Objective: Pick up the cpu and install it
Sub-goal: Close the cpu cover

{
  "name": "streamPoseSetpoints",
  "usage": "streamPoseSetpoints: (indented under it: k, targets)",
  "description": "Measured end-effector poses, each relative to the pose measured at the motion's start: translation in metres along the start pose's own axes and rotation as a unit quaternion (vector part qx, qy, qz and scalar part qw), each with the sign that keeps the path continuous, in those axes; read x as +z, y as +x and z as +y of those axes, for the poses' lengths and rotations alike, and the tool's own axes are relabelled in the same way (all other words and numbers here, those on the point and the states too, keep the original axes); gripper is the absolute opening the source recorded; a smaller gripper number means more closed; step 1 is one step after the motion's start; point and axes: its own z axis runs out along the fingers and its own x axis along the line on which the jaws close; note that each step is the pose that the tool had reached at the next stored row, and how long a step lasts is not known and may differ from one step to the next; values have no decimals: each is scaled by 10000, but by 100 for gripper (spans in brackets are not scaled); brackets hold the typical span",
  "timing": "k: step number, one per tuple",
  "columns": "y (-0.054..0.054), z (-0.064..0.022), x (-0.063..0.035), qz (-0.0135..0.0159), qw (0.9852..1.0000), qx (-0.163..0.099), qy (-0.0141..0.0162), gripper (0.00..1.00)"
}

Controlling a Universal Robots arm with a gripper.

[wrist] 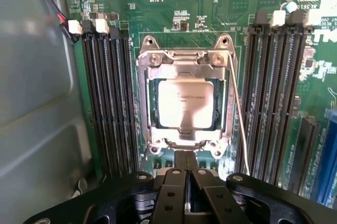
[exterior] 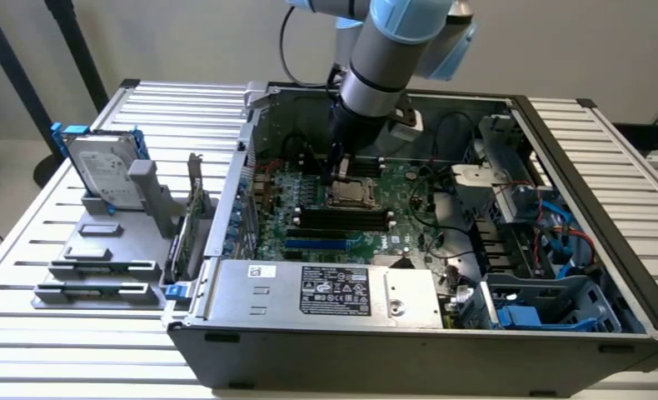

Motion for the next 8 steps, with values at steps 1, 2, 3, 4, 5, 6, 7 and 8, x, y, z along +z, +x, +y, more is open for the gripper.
streamPoseSetpoints:
  k: [1,2,3,4,5,6,7,8]
  targets:
    - [-8,-23,-6,0,10000,0,0,11]
    - [-17,-50,-11,1,10000,0,0,11]
    - [-27,-80,-15,-1,10000,-1,1,11]
    - [-37,-109,-18,0,10000,0,1,11]
    - [-47,-139,-22,0,10000,0,0,11]
    - [-55,-168,-28,-1,10000,0,1,11]
    - [-61,-194,-36,-1,10000,0,1,11]
    - [-66,-214,-43,-1,10000,0,1,11]
